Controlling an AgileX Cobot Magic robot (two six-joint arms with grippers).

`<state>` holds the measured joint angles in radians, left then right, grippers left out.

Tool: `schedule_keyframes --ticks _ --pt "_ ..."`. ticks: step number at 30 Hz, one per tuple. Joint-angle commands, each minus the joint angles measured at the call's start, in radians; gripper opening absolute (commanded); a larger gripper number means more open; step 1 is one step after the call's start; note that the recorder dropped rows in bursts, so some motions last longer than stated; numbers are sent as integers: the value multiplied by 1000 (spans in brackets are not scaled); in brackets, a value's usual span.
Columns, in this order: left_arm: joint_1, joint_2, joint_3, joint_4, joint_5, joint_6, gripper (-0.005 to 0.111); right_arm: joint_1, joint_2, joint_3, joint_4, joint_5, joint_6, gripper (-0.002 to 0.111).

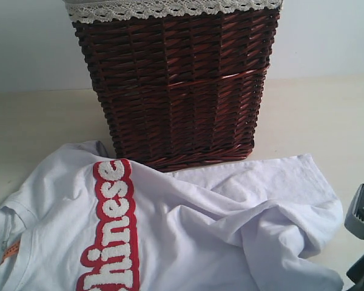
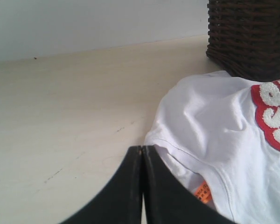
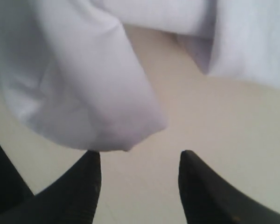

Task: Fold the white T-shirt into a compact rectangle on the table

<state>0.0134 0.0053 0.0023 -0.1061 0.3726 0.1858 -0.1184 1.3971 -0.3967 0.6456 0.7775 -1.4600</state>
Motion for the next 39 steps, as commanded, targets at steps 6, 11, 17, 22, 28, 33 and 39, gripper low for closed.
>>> schedule_keyframes --ticks 6,11,17,22,28,33,39 --pt "-3 -5 -2 -6 -10 2 0 -5 155 2 309 -25 -183 45" --pt "-3 -5 -2 -6 -10 2 0 -5 150 0 427 -23 -221 15" --pt "-3 -5 -2 -6 -10 2 0 -5 121 -2 406 -25 -226 0" --pt "-3 -5 -2 -6 -10 2 0 -5 47 -16 303 -33 -240 0" --pt "-3 -5 -2 -6 -10 2 0 -5 -112 -54 136 -140 -209 0" --pt "-3 -5 -2 -6 -10 2 0 -5 -215 -95 48 -216 -183 0" --pt "-3 -5 -2 -6 -10 2 0 -5 -248 -118 -49 -168 -183 0"
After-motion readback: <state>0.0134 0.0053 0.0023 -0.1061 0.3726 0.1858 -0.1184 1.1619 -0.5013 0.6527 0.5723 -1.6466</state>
